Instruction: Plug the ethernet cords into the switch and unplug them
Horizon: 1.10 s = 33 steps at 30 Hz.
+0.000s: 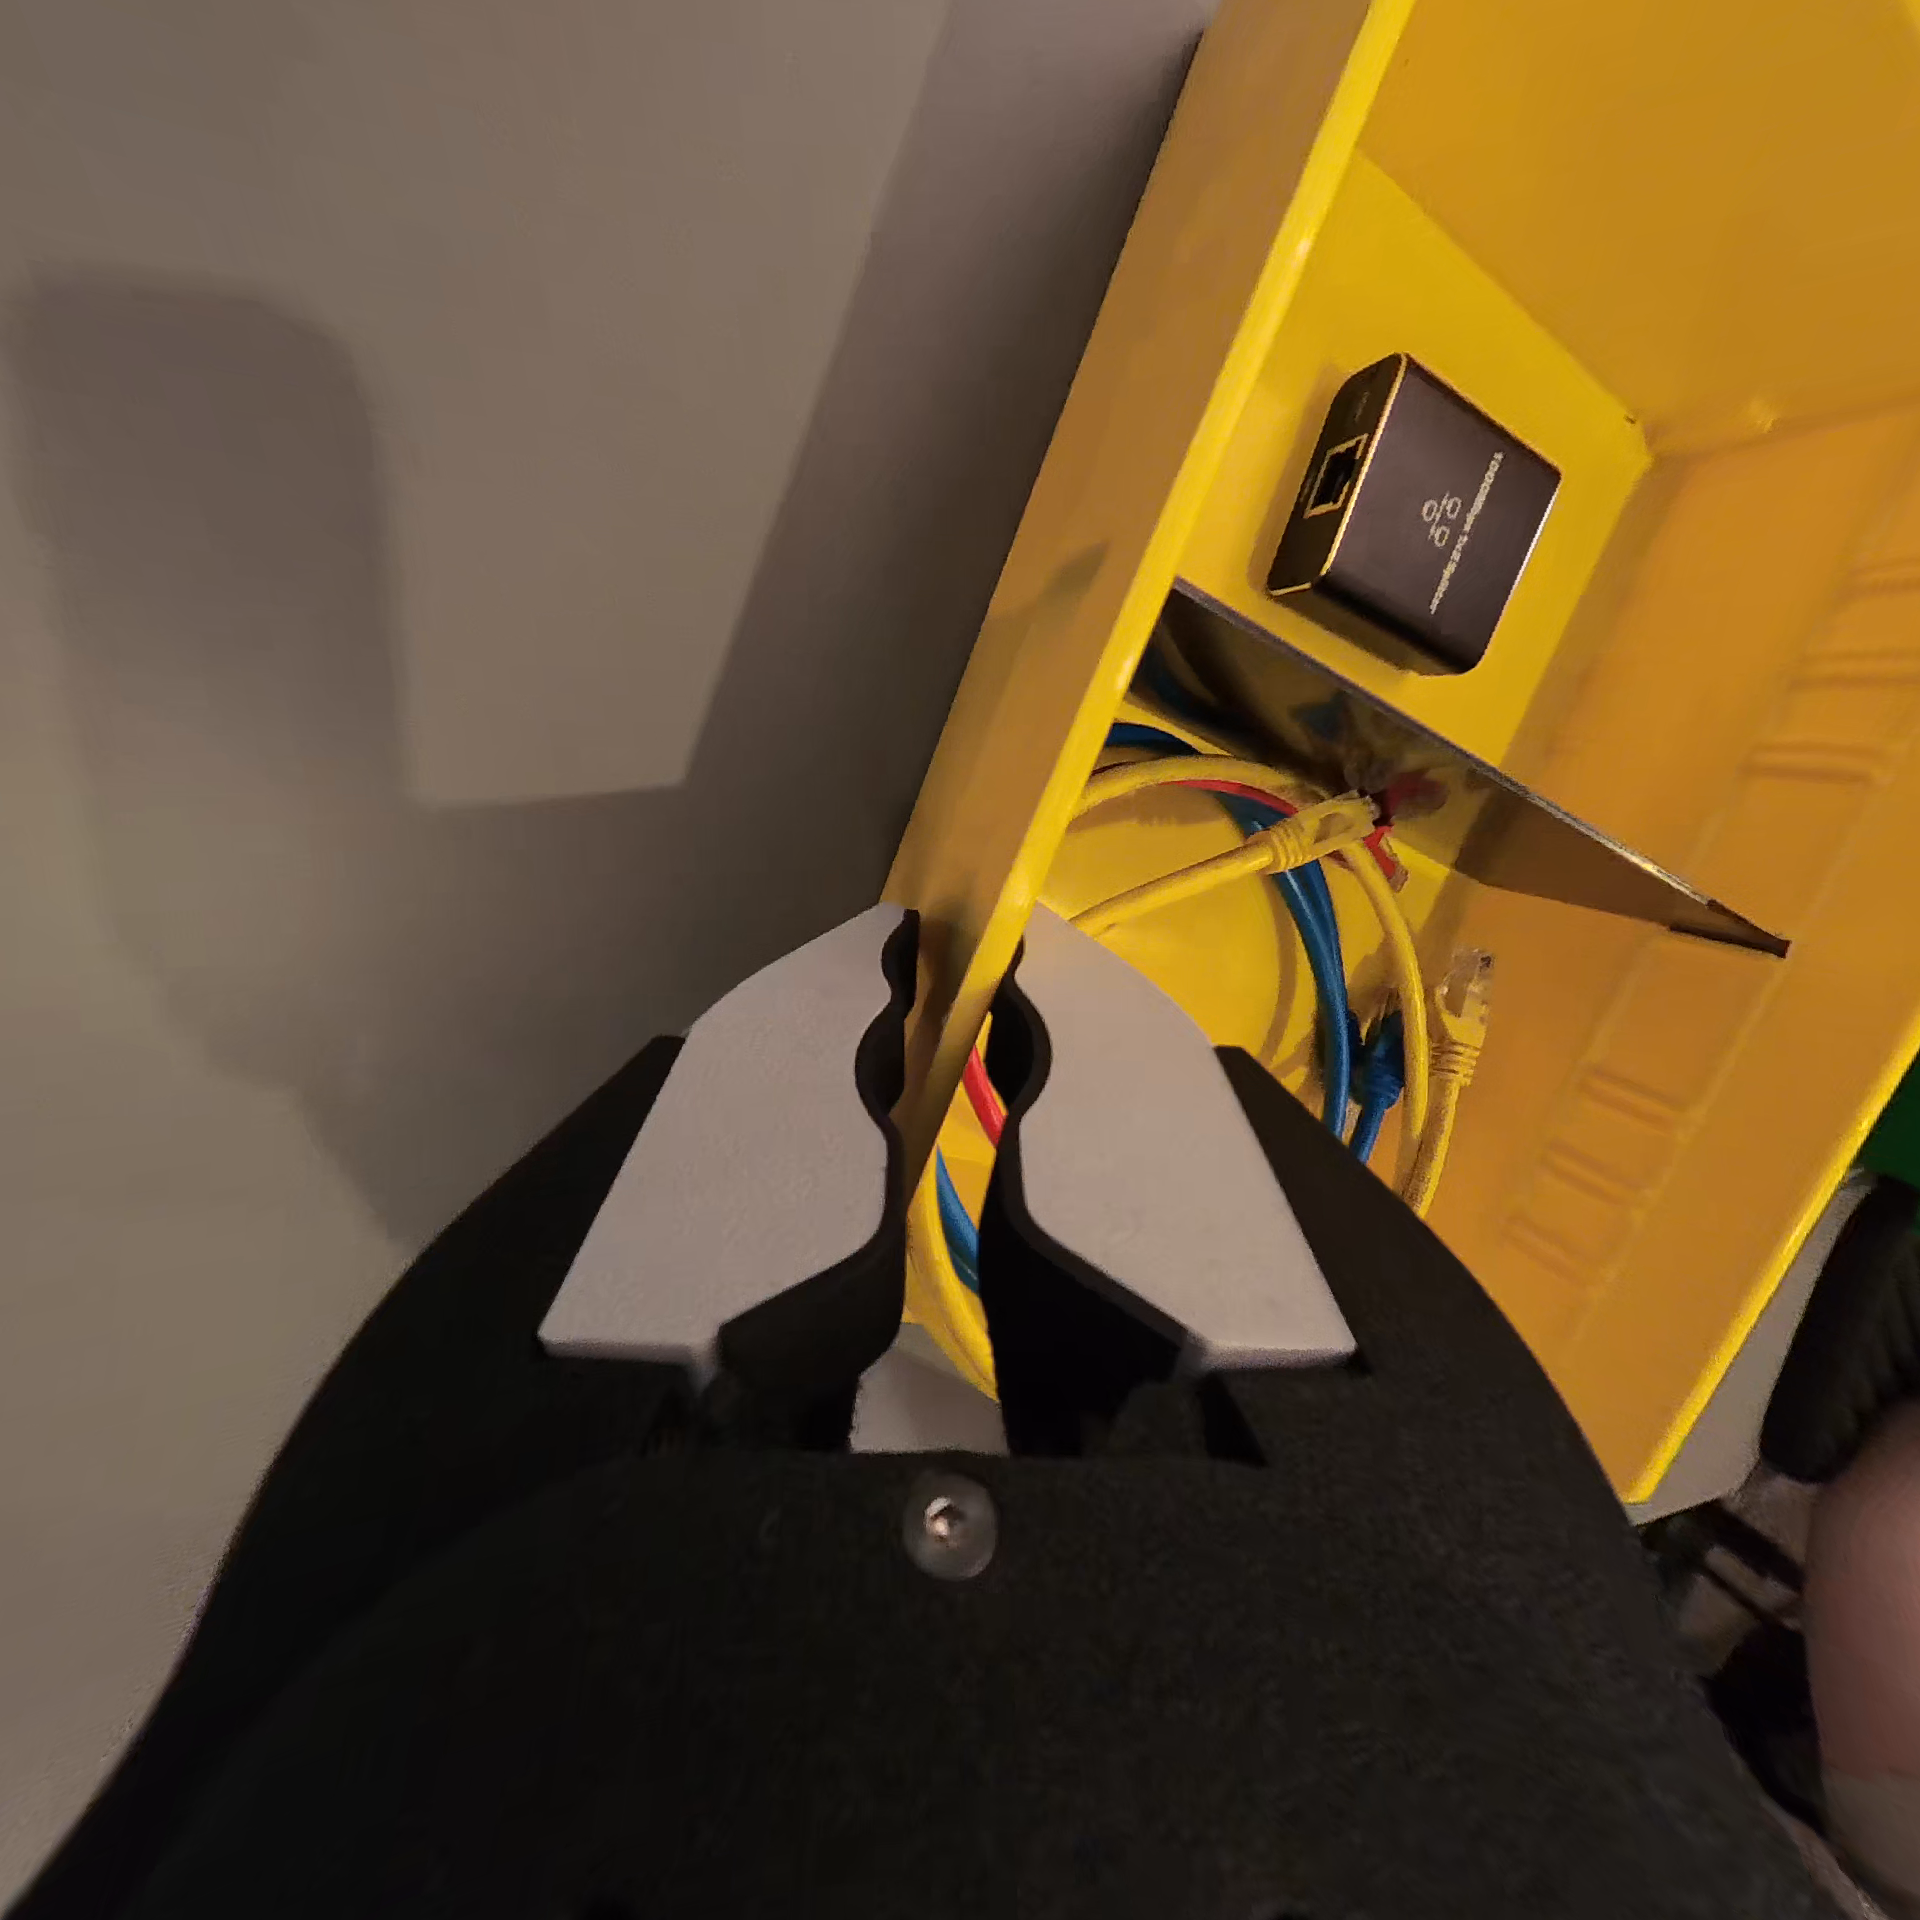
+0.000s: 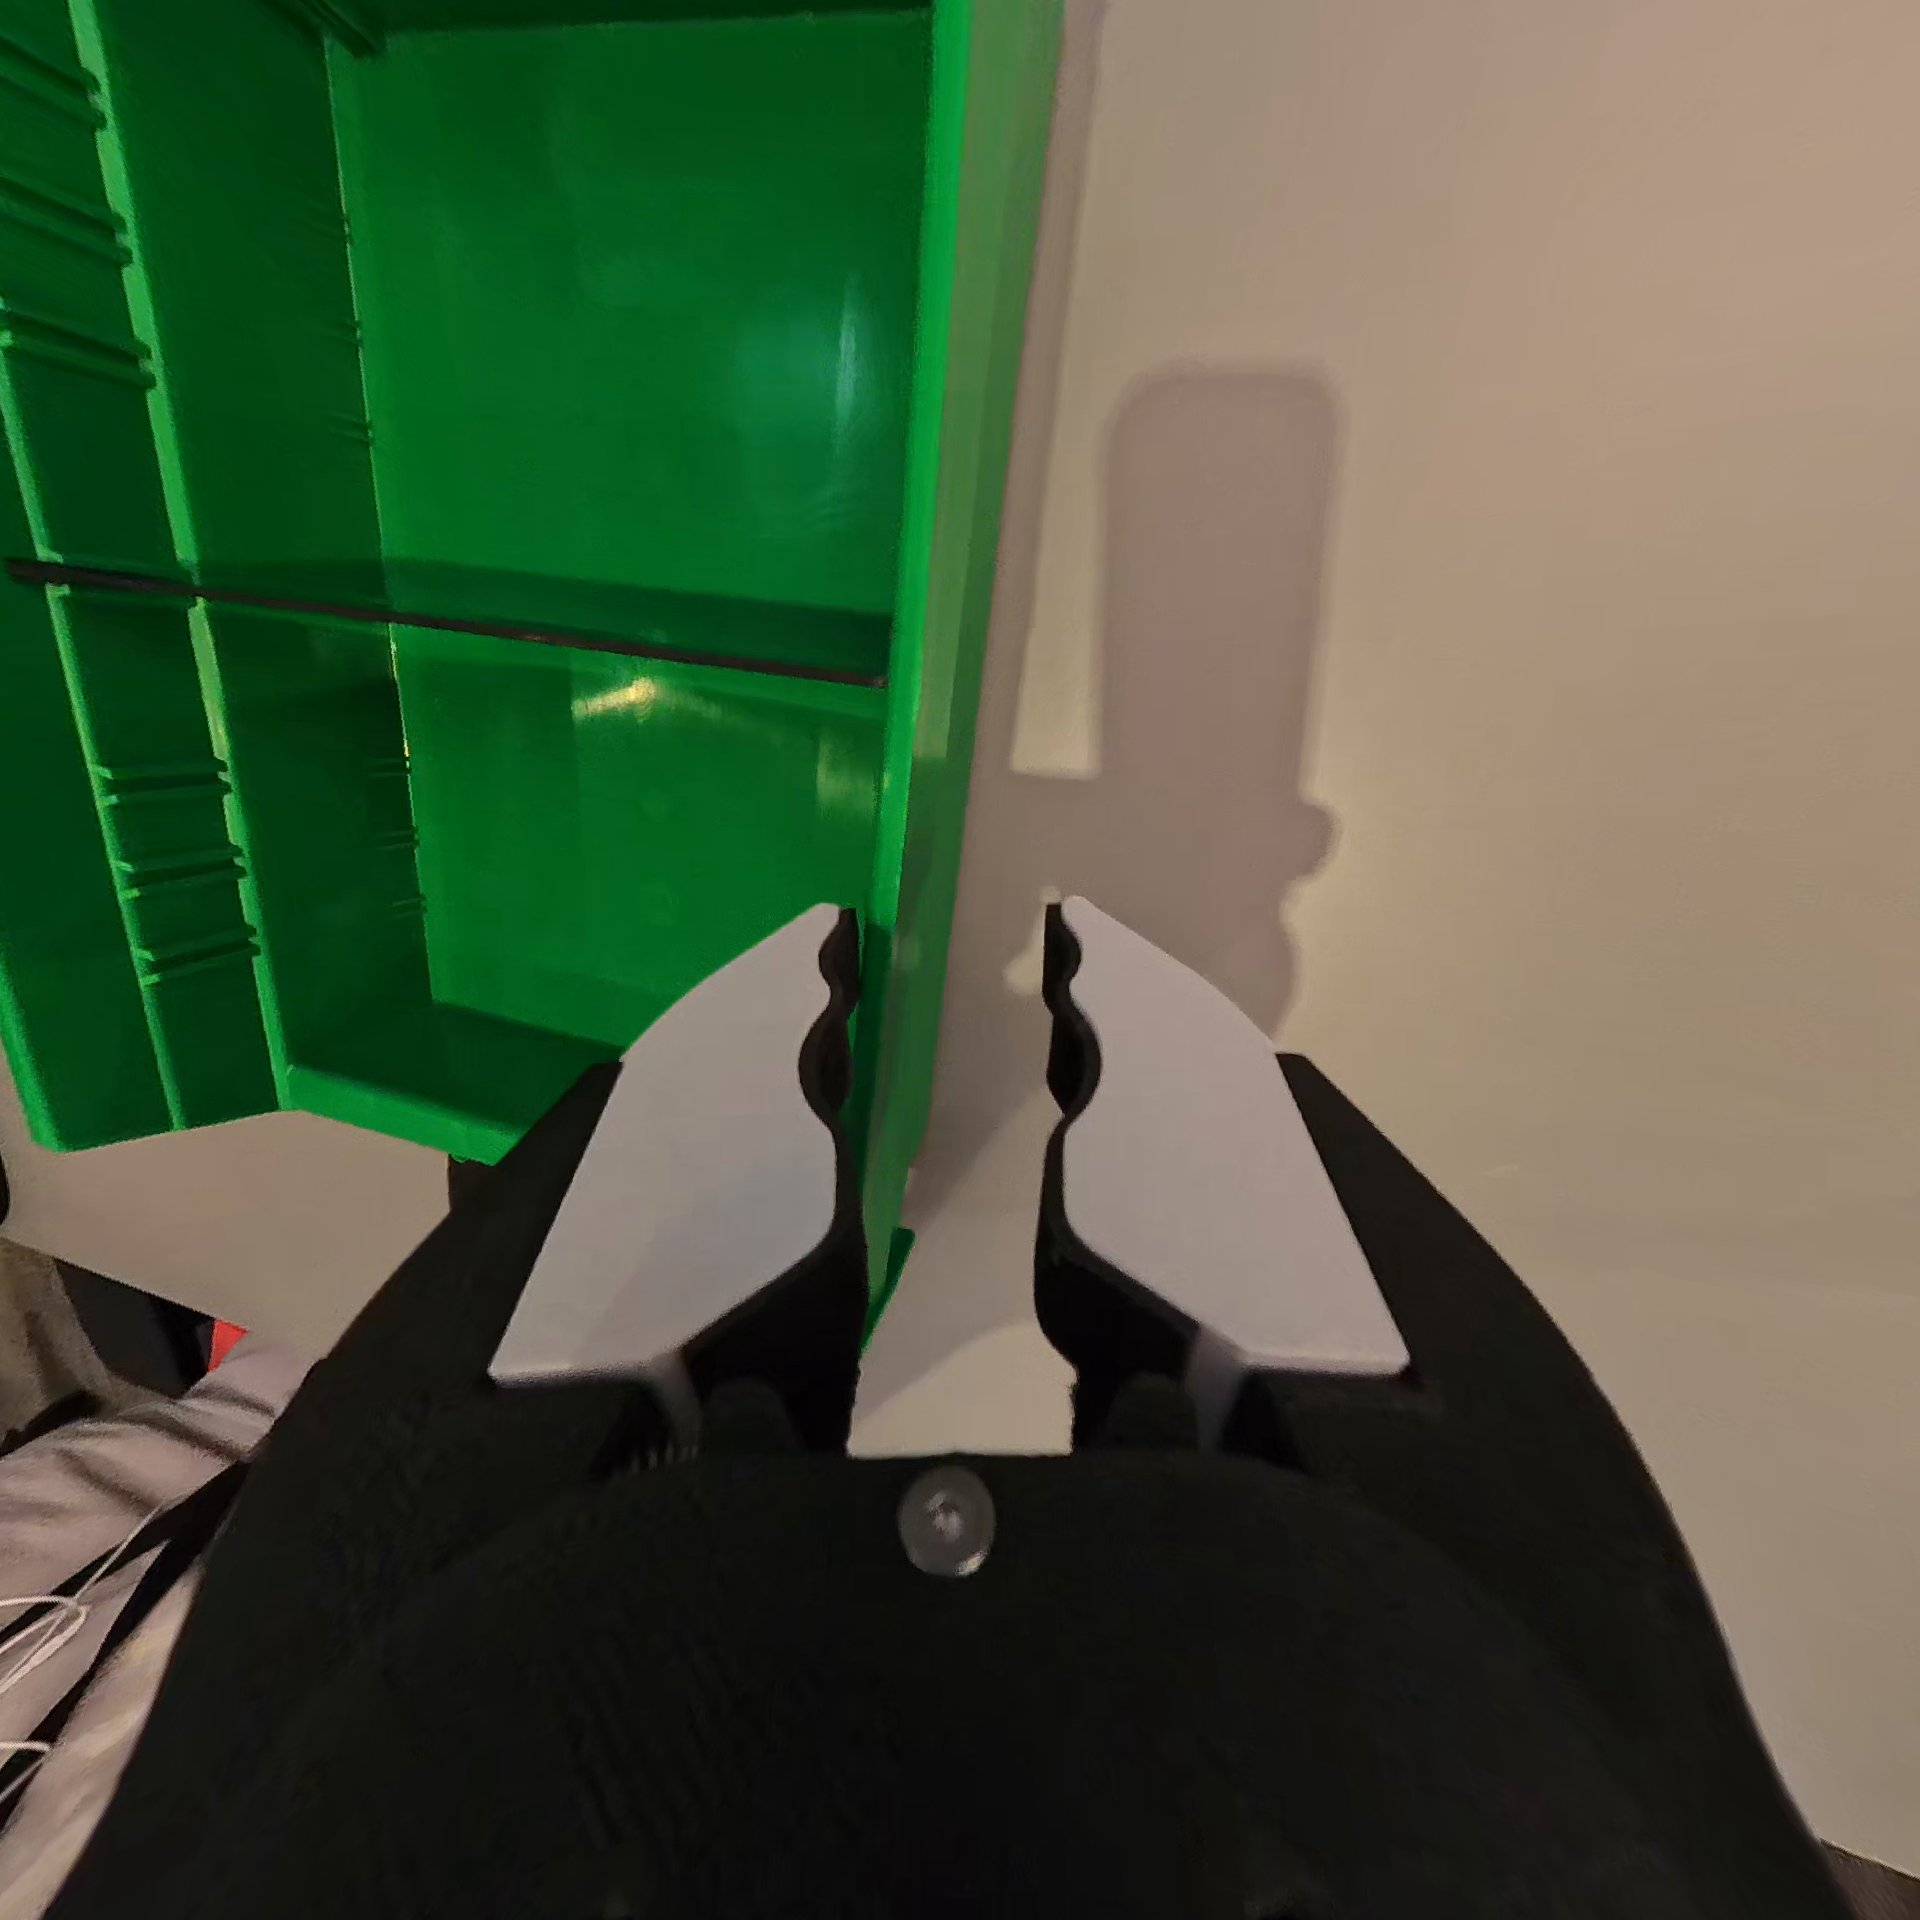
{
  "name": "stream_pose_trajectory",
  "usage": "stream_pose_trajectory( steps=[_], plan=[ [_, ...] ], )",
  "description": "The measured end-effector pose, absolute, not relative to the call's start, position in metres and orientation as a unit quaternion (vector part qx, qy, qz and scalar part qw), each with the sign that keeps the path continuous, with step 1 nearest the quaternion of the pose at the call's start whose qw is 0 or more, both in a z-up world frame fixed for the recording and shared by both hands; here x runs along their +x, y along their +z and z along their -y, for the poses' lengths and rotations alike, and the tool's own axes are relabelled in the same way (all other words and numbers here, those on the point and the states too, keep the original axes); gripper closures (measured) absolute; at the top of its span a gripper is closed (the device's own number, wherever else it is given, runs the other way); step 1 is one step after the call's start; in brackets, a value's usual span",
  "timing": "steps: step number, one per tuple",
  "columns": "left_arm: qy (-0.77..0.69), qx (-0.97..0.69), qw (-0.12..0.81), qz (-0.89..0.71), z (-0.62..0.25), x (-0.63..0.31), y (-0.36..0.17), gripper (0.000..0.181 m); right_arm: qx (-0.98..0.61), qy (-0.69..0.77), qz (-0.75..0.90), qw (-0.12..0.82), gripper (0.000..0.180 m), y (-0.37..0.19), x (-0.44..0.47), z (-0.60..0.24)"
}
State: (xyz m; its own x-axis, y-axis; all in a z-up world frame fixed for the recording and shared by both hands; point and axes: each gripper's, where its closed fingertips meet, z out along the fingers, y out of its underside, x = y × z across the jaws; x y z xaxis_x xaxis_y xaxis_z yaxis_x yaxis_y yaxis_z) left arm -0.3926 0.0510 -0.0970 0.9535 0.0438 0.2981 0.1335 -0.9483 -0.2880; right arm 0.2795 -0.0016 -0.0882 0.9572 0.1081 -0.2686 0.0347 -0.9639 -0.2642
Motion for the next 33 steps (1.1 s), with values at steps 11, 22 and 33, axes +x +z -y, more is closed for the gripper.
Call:
stream_pose_trajectory(
  steps=[11,22,33],
  plan=[
    [-0.159,-0.982,0.089,0.056,-0.008,-0.398,-0.097,0.17,-0.987,0.132,0.046,0.077,0.148,-0.1,0.274,0.009],
    [-0.18,-0.981,0.069,0.035,-0.002,-0.389,-0.098,0.167,-0.982,0.184,-0.03,0.029,0.168,-0.12,0.261,-0.002],
    [-0.177,-0.982,0.066,0.029,-0.002,-0.389,-0.098,0.167,-0.972,0.208,-0.08,0.07,0.165,-0.12,0.281,-0.012]
  ],
)
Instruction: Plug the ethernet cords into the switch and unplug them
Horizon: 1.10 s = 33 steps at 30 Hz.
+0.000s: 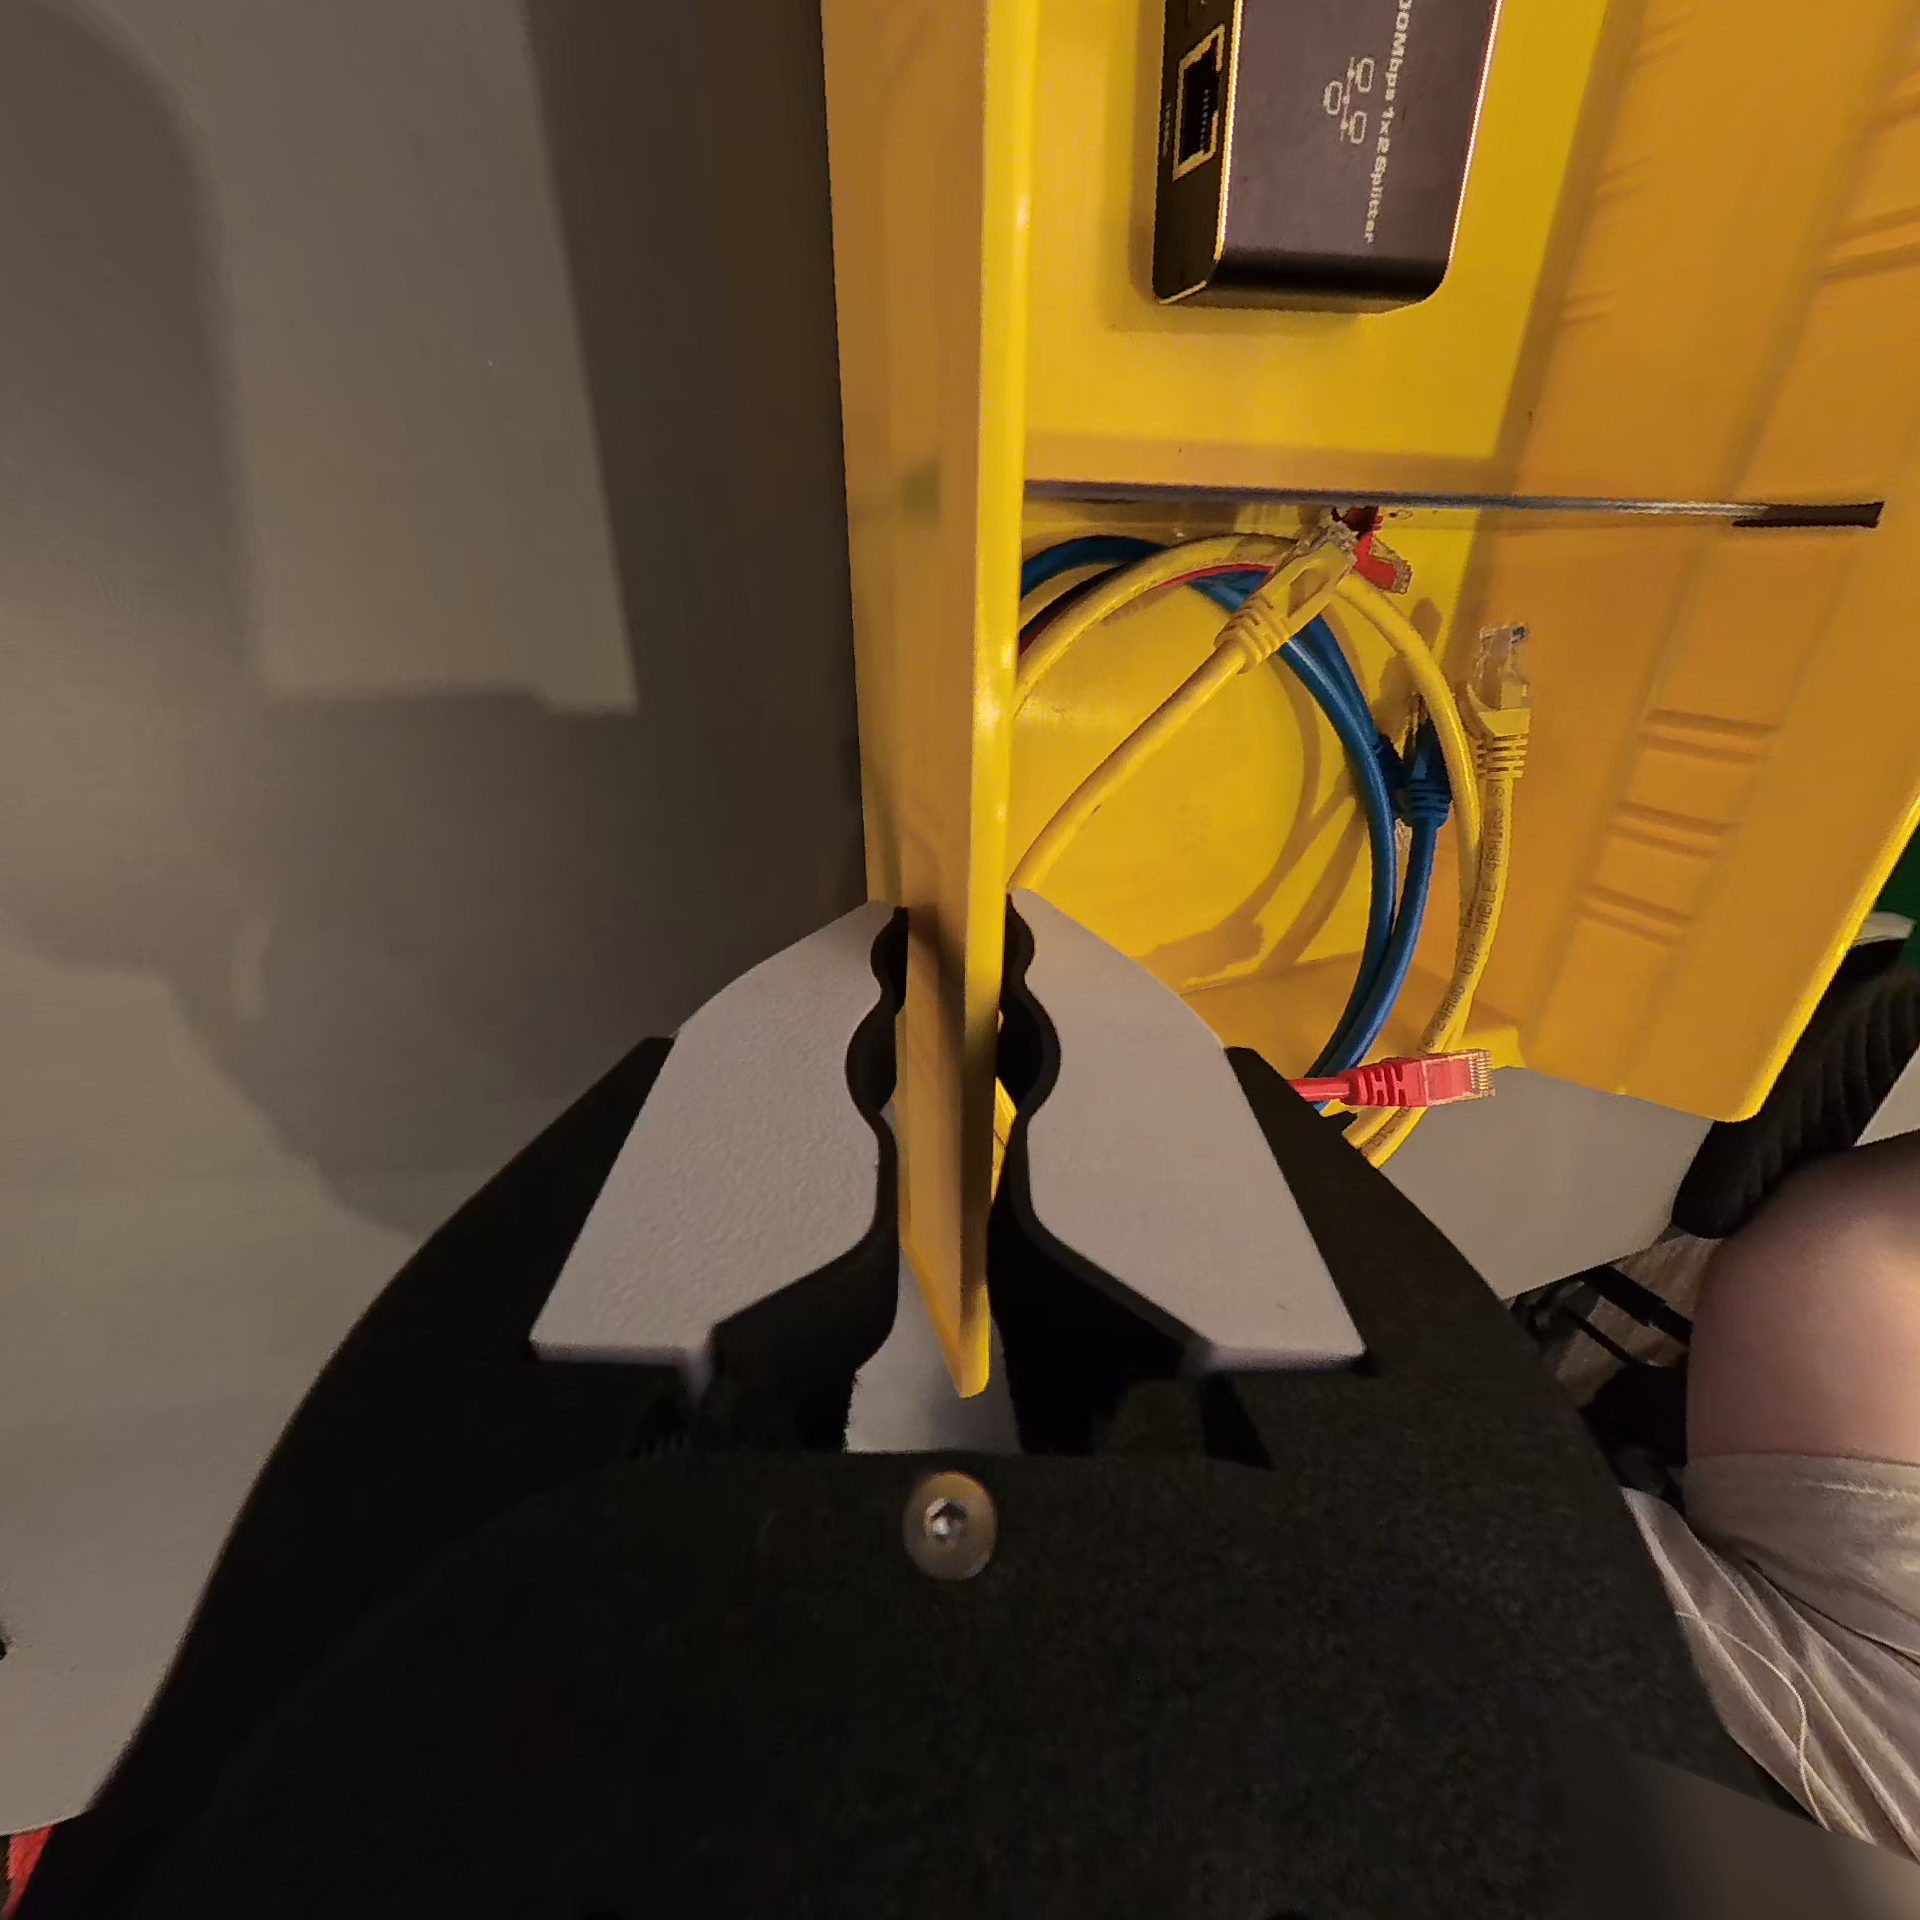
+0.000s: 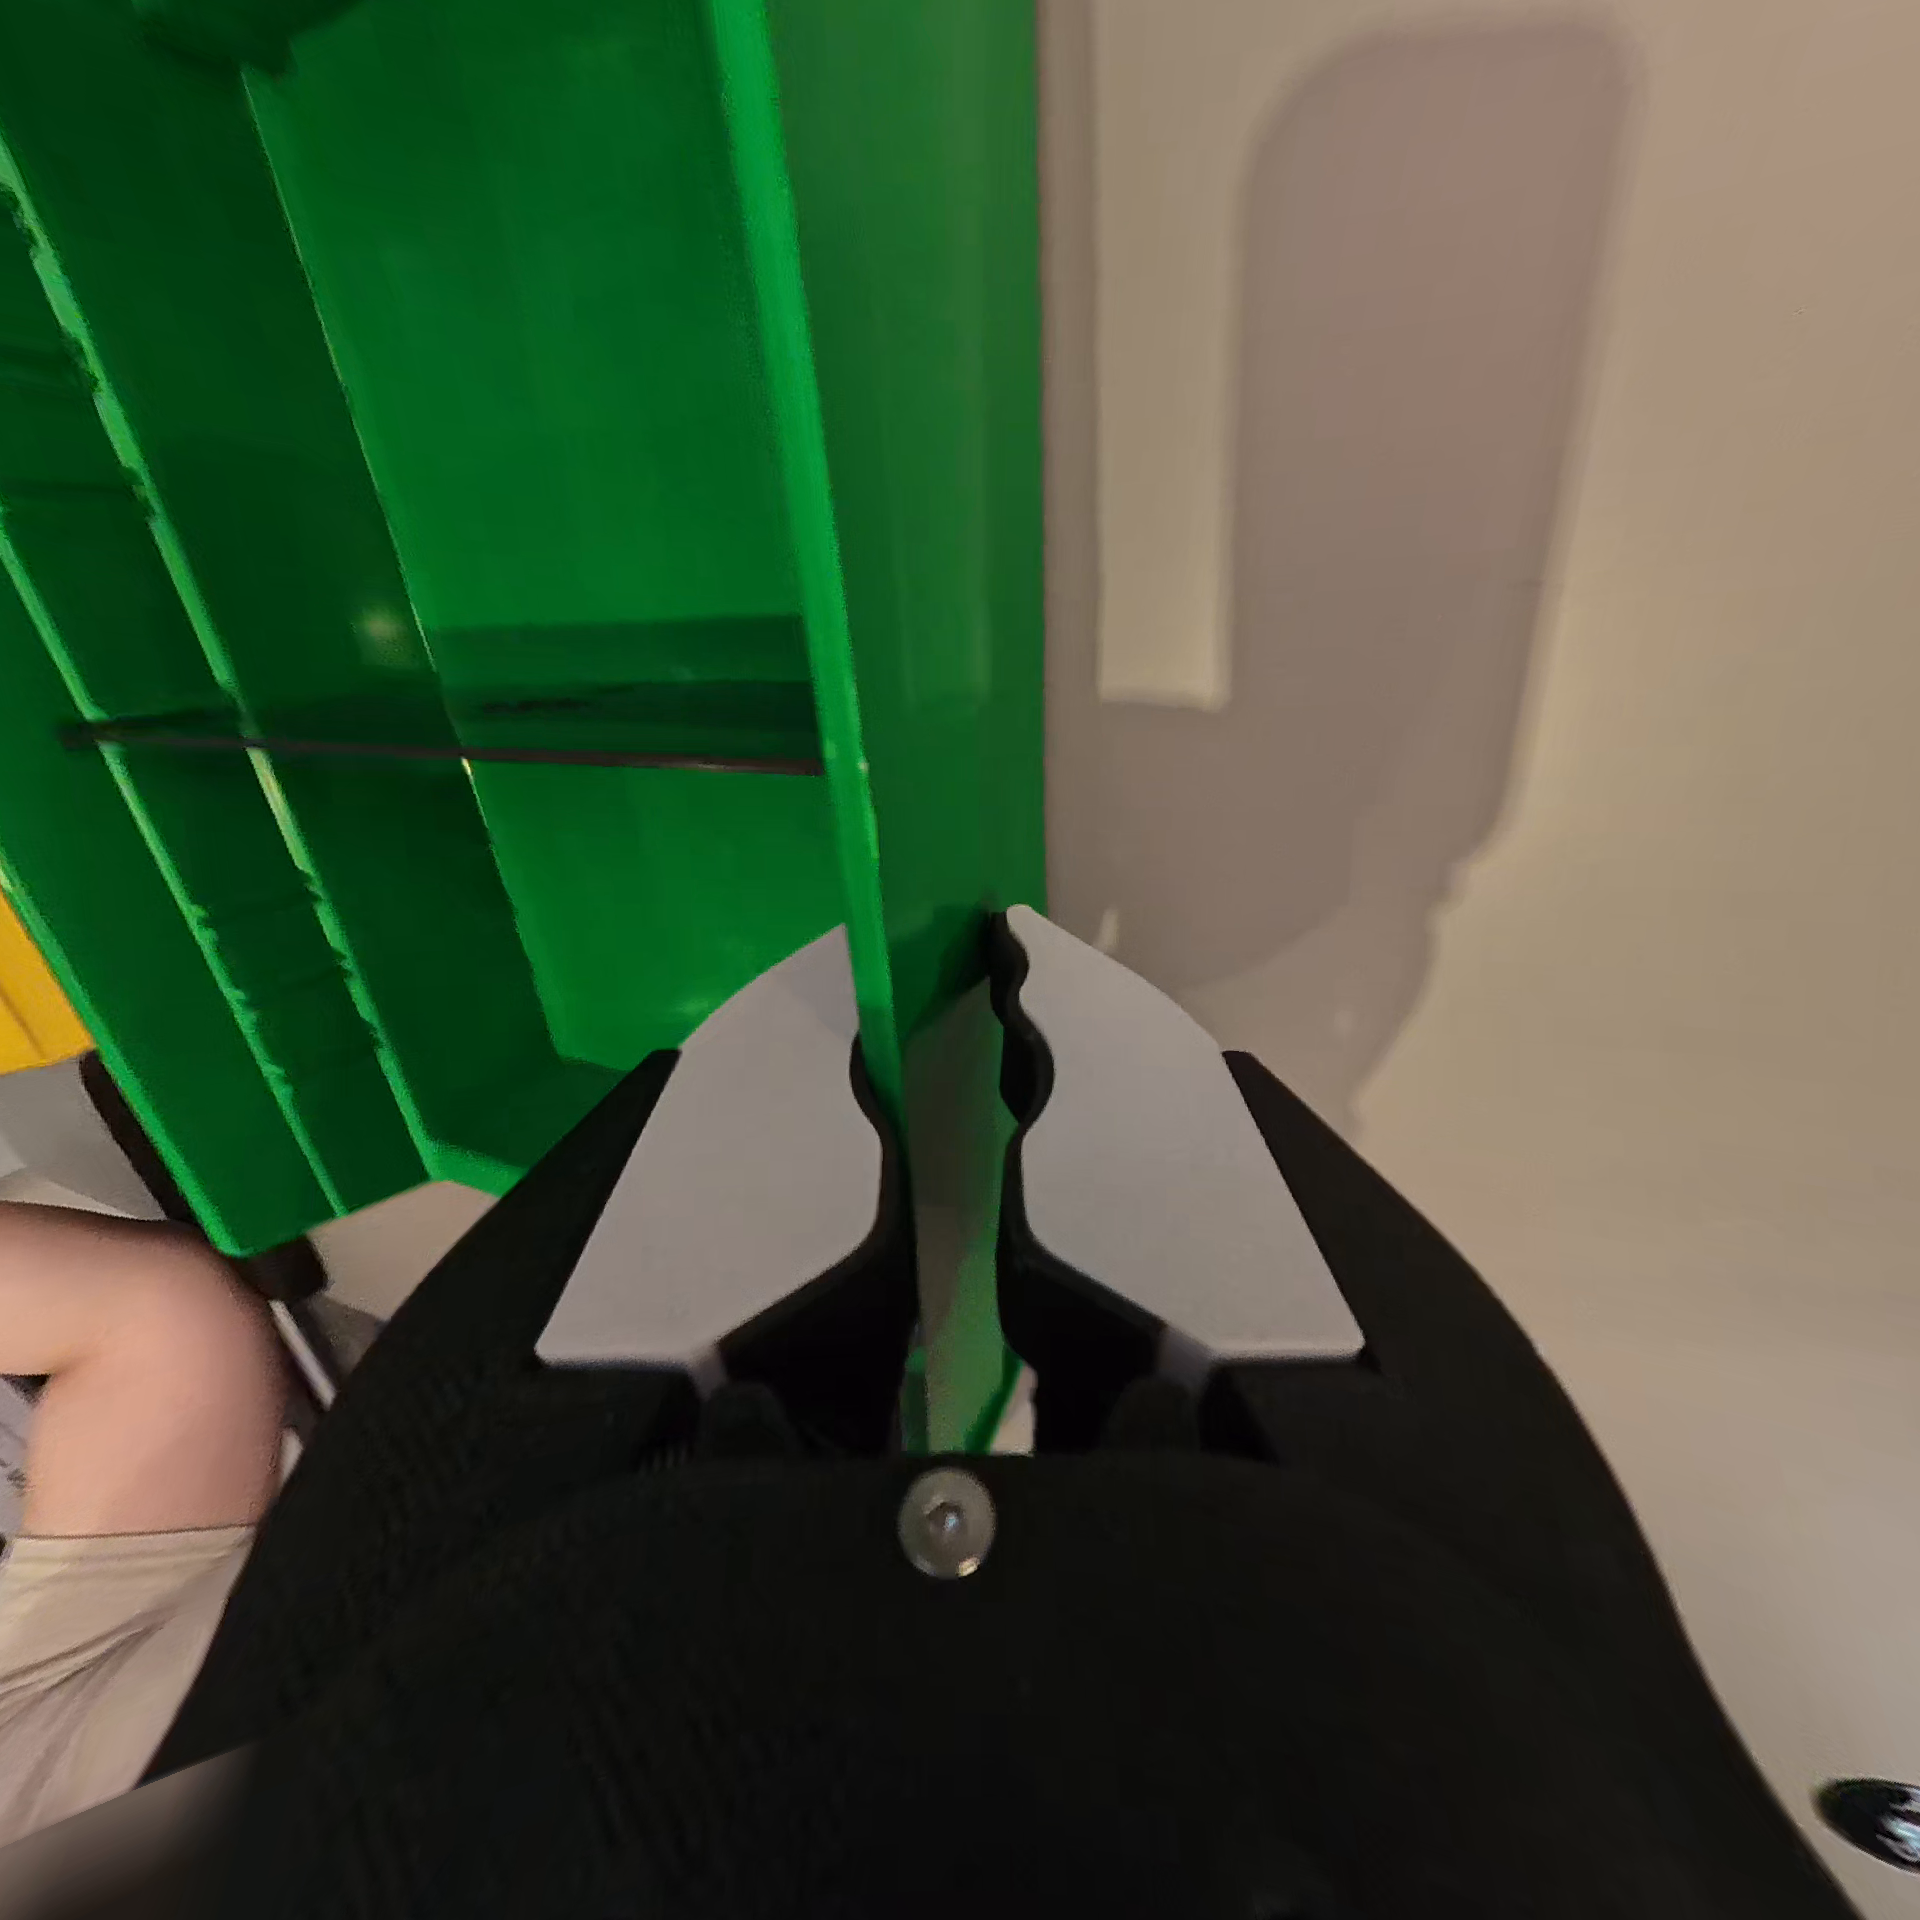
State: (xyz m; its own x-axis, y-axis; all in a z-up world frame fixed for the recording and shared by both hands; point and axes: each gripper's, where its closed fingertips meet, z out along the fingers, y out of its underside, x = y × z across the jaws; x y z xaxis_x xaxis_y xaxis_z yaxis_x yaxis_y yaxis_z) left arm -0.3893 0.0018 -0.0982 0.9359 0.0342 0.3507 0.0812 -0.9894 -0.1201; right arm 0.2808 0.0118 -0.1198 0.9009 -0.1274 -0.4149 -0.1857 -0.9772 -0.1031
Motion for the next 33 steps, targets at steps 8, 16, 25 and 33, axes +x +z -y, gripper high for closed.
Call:
stream_pose_trajectory(
  steps=[8,16,25,33],
  plan=[
    [-0.17,-0.982,0.079,0.024,-0.008,-0.394,-0.099,0.168,-0.987,0.139,0.018,0.077,0.171,-0.123,0.286,-0.014],
    [-0.183,-0.979,0.084,0.035,-0.009,-0.394,-0.099,0.166,-0.989,0.12,0.044,0.073,0.172,-0.123,0.292,-0.008],
    [-0.192,-0.976,0.09,0.044,-0.012,-0.396,-0.099,0.164,-0.989,0.108,0.075,0.067,0.172,-0.124,0.296,-0.006],
    [-0.187,-0.967,0.159,0.074,-0.011,-0.407,-0.069,0.163,-0.989,0.116,0.041,0.084,0.164,-0.121,0.3,-0.009]
  ],
)
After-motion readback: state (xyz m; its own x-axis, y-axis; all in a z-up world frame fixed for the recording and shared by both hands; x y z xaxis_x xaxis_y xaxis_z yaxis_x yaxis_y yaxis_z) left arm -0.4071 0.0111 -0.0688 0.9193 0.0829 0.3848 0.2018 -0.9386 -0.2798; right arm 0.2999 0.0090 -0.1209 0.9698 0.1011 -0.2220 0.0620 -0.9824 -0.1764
